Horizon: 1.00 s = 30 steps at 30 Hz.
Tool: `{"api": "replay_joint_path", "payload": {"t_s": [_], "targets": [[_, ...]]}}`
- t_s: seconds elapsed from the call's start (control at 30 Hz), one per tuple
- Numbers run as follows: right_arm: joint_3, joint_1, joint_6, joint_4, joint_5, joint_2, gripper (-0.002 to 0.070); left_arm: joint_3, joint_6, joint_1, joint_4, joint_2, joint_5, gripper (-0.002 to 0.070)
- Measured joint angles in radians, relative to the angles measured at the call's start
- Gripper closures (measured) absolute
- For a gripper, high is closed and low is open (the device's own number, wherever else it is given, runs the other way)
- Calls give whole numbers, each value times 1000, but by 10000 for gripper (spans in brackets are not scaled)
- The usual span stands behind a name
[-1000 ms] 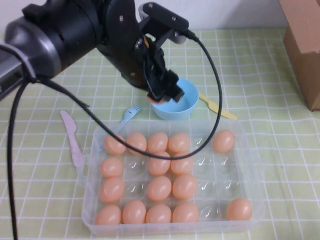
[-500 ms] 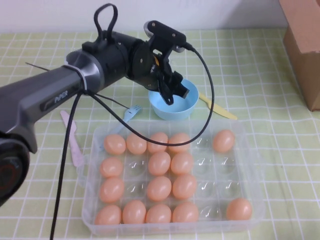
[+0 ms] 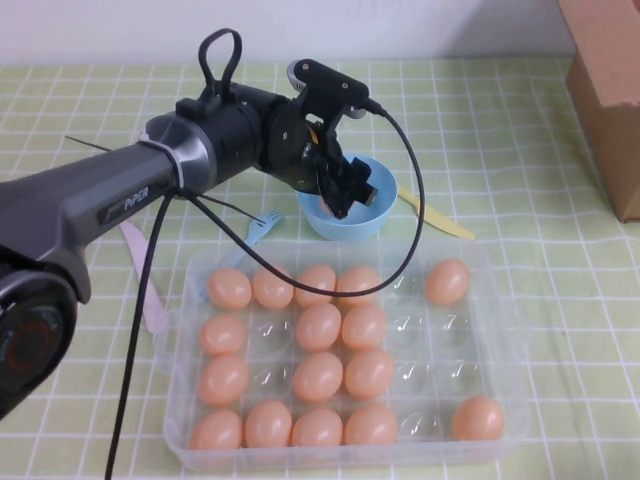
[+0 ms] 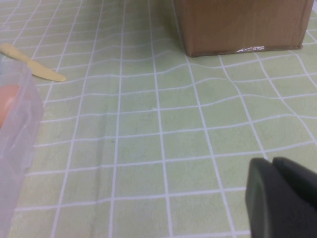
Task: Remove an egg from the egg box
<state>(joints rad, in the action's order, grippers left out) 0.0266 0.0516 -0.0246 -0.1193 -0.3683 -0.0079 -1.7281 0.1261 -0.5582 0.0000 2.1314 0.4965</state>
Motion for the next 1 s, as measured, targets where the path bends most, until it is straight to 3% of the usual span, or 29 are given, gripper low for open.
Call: {"api": "replay_joint_path", "payload": {"t_s": [0.17, 0.23, 0.4, 0.47, 0.7, 1.0], "targets": [[0, 0, 0, 0, 0, 0, 694, 18, 0, -11, 35, -73, 48, 205], [0, 0, 0, 0, 0, 0, 694, 72, -7, -20, 57, -142, 25, 279], [0, 0, 0, 0, 0, 0, 694, 340, -96, -29, 104, -349, -158, 593], [0, 0, 0, 0, 0, 0, 694, 480, -117, -29, 110, -444, -256, 637], [0, 0, 0, 0, 0, 0, 694, 848, -131, -29, 154, -765, -560, 675], [0, 0, 0, 0, 0, 0, 694, 1064, -177, -29, 149, -1013, -569, 677]]}}
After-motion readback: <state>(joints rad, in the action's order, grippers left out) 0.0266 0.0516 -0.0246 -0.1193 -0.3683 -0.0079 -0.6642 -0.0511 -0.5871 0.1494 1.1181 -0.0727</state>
